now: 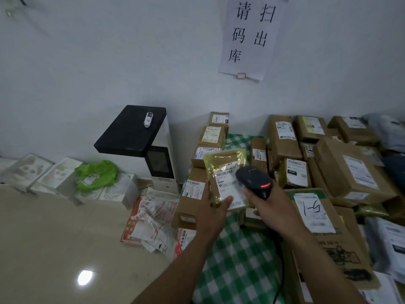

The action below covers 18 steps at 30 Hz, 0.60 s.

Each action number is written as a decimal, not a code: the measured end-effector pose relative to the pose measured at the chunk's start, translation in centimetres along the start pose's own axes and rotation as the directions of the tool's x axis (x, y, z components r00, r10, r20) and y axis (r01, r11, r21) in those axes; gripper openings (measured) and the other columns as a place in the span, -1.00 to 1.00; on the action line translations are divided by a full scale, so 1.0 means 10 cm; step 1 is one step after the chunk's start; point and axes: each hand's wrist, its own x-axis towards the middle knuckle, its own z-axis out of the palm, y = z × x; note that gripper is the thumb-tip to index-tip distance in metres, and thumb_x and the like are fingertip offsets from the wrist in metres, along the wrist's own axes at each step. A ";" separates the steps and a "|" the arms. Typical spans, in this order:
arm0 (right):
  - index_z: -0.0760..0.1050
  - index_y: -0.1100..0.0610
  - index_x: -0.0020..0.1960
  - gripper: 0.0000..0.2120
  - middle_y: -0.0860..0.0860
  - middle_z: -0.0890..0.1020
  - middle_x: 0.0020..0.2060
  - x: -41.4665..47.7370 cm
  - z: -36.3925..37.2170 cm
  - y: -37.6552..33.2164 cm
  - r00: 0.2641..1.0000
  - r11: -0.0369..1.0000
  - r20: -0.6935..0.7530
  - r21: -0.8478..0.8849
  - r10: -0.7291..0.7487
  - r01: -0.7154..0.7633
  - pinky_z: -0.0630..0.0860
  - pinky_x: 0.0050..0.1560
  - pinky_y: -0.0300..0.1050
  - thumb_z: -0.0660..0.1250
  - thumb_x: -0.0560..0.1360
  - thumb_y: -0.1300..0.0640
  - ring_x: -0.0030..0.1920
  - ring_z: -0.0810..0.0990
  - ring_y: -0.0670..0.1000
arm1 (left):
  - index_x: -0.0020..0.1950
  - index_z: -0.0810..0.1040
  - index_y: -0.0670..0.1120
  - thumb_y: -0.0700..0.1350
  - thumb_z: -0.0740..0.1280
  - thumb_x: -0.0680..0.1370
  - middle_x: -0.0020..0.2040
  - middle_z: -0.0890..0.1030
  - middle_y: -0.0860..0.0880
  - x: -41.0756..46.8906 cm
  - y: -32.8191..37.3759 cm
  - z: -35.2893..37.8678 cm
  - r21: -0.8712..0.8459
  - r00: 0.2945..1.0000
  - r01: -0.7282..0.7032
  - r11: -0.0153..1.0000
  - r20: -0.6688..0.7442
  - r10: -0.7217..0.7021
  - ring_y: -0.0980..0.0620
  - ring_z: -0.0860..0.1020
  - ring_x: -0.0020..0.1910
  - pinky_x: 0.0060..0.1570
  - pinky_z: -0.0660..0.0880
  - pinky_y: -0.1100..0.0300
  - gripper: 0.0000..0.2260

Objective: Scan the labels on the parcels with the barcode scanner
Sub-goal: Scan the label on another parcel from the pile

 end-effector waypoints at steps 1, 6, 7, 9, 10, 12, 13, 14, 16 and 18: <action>0.47 -0.37 0.20 -0.66 -0.27 0.68 0.04 0.01 -0.02 -0.03 1.000 1.000 0.009 -0.011 -0.002 0.002 0.64 0.16 0.11 0.49 0.50 -0.15 0.09 0.67 -0.11 | 0.57 0.34 0.11 -0.08 0.50 0.56 0.10 0.67 0.29 0.08 0.03 0.04 0.029 1.000 -0.020 0.999 -0.002 0.020 0.27 0.66 0.08 0.05 0.62 0.23 -0.38; 0.51 -0.17 0.28 -0.71 -0.12 0.73 -0.04 0.04 -0.10 -0.17 0.994 1.000 0.112 -0.003 0.016 -0.016 0.62 -0.08 -0.07 0.44 0.57 -0.03 -0.22 0.75 -0.06 | 0.43 0.42 0.23 -0.06 0.48 0.57 0.06 0.60 0.49 0.36 0.14 0.16 0.142 0.995 -0.084 0.986 -0.045 0.091 0.49 0.54 0.08 0.05 0.45 0.41 -0.51; 0.51 -0.17 0.26 -0.72 -0.11 0.74 -0.06 0.04 -0.11 -0.19 0.992 1.000 0.120 -0.002 0.025 -0.025 0.60 -0.11 -0.09 0.44 0.58 -0.04 -0.23 0.75 -0.06 | 0.40 0.42 0.25 -0.07 0.48 0.56 0.01 0.59 0.51 0.38 0.16 0.18 0.144 0.995 -0.070 0.987 -0.058 0.079 0.54 0.52 0.04 -0.01 0.41 0.48 -0.52; 0.52 -0.17 0.23 -0.76 -0.07 0.74 -0.14 0.05 -0.12 -0.21 0.990 0.999 0.136 0.001 0.039 -0.040 0.60 -0.15 -0.11 0.44 0.58 -0.04 -0.25 0.74 -0.04 | 0.43 0.44 0.21 -0.09 0.48 0.57 -0.01 0.60 0.45 0.41 0.18 0.21 0.145 0.995 -0.064 0.987 -0.069 0.075 0.59 0.49 0.00 -0.13 0.39 0.56 -0.52; 0.54 -0.15 0.21 -0.78 -0.04 0.74 -0.18 0.06 -0.13 -0.21 0.988 0.999 0.144 0.002 0.049 -0.050 0.60 -0.16 -0.12 0.44 0.58 -0.02 -0.26 0.73 -0.02 | 0.45 0.45 0.16 -0.10 0.48 0.57 0.02 0.60 0.40 0.42 0.18 0.22 0.151 0.994 -0.073 0.986 -0.068 0.084 0.59 0.49 0.00 -0.15 0.40 0.60 -0.51; 0.56 -0.11 0.18 -0.82 -0.01 0.72 -0.24 0.07 -0.15 -0.23 0.986 0.998 0.155 0.012 0.058 -0.061 0.59 -0.18 -0.14 0.43 0.59 0.00 -0.27 0.70 -0.01 | 0.48 0.43 0.12 -0.12 0.47 0.57 0.07 0.60 0.37 0.43 0.17 0.24 0.172 0.993 -0.088 0.981 -0.061 0.100 0.58 0.49 0.03 -0.12 0.39 0.62 -0.49; 0.56 -0.10 0.16 -0.84 0.01 0.72 -0.25 0.07 -0.16 -0.24 0.986 0.998 0.158 0.016 0.060 -0.064 0.58 -0.20 -0.16 0.43 0.60 0.02 -0.28 0.70 -0.01 | 0.47 0.43 0.14 -0.11 0.47 0.57 0.08 0.60 0.36 0.43 0.18 0.25 0.182 0.993 -0.090 0.979 -0.060 0.102 0.58 0.49 0.04 -0.11 0.39 0.60 -0.49; 0.56 -0.10 0.14 -0.87 0.04 0.72 -0.25 0.07 -0.18 -0.24 0.985 0.998 0.162 0.015 0.065 -0.069 0.57 -0.21 -0.17 0.42 0.60 0.03 -0.28 0.70 -0.01 | 0.46 0.43 0.16 -0.10 0.47 0.57 0.08 0.60 0.35 0.43 0.16 0.26 0.193 0.993 -0.088 0.977 -0.061 0.101 0.58 0.49 0.04 -0.10 0.38 0.57 -0.50; 0.56 -0.10 0.08 -0.92 0.10 0.72 -0.23 0.06 -0.19 -0.25 0.982 0.997 0.175 0.011 0.078 -0.081 0.59 -0.20 -0.16 0.41 0.61 0.04 -0.28 0.69 -0.02 | 0.40 0.40 0.24 -0.10 0.47 0.57 0.10 0.61 0.31 0.43 0.13 0.27 0.203 0.992 -0.089 0.975 -0.065 0.104 0.52 0.52 0.04 -0.07 0.38 0.52 -0.51; 0.54 -0.11 0.11 -0.89 0.10 0.72 -0.23 0.06 -0.21 -0.25 0.981 0.996 0.178 0.013 0.082 -0.086 0.60 -0.21 -0.17 0.42 0.61 0.03 -0.30 0.68 -0.02 | 0.38 0.39 0.30 -0.08 0.47 0.56 0.14 0.64 0.26 0.43 0.10 0.28 0.207 0.992 -0.085 0.975 -0.074 0.103 0.40 0.57 0.08 -0.03 0.40 0.46 -0.51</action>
